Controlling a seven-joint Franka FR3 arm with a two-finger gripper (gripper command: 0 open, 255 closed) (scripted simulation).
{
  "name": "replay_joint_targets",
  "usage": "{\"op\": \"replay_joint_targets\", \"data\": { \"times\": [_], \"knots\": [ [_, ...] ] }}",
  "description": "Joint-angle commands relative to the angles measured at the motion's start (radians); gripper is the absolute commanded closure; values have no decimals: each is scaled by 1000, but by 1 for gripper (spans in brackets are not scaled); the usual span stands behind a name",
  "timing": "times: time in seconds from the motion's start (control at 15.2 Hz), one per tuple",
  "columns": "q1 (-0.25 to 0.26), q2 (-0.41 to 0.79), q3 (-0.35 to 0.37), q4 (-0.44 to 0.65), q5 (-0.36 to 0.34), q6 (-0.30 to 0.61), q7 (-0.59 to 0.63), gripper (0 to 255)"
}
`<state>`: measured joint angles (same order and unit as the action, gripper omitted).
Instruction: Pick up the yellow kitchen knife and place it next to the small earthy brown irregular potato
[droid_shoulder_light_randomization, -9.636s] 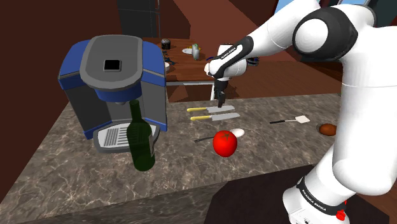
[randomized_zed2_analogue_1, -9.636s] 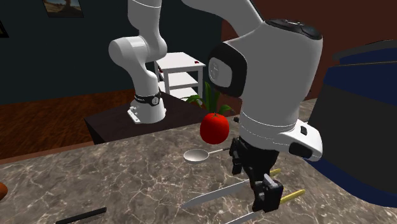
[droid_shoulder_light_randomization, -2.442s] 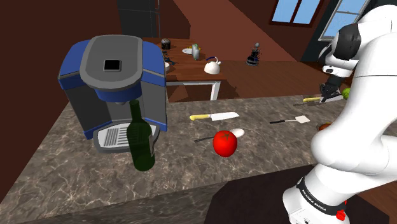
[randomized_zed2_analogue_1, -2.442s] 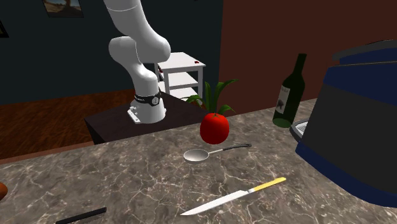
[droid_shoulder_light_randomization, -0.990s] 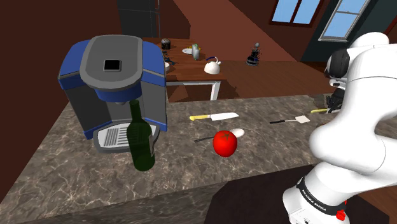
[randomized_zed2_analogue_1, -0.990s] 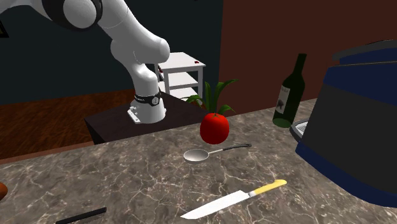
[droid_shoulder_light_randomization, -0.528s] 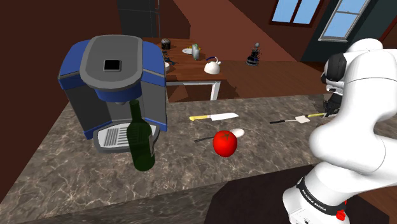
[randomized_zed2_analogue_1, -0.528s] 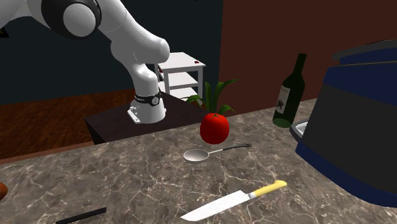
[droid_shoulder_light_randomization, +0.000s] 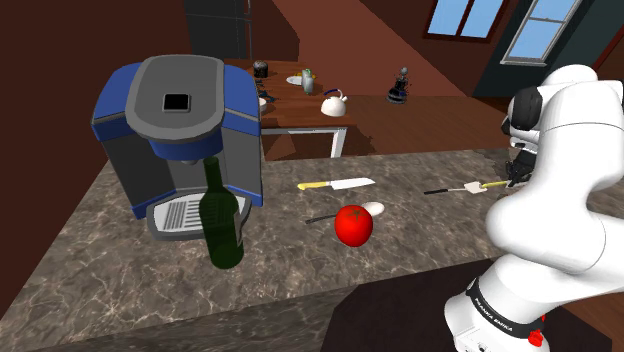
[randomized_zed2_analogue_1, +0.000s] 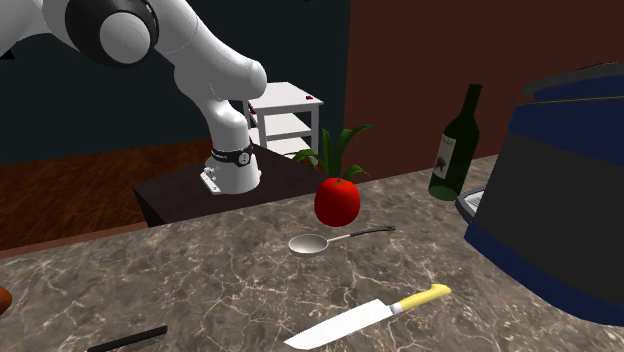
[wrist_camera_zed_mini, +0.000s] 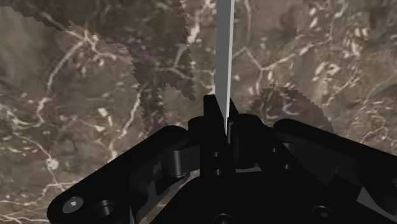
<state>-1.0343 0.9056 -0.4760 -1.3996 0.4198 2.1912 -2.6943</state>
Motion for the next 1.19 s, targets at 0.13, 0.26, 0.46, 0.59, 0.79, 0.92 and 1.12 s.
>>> {"op": "replay_joint_targets", "data": {
  "times": [0.13, 0.26, 0.46, 0.59, 0.79, 0.92, 1.12],
  "knots": [
    [0, 0, 0, 0, 0, 0, 0, 0],
    [0, 0, 0, 0, 0, 0, 0, 0],
    [5, -21, -7, -2, -7, -19, 3, 0],
    [14, -60, -21, -1, -22, -58, 11, 0],
    [18, -75, -27, 0, -28, -74, 14, 0],
    [18, -75, -27, 1, -28, -75, 14, 0],
    [18, -75, -27, 1, -28, -75, 14, 0]
  ]
}}
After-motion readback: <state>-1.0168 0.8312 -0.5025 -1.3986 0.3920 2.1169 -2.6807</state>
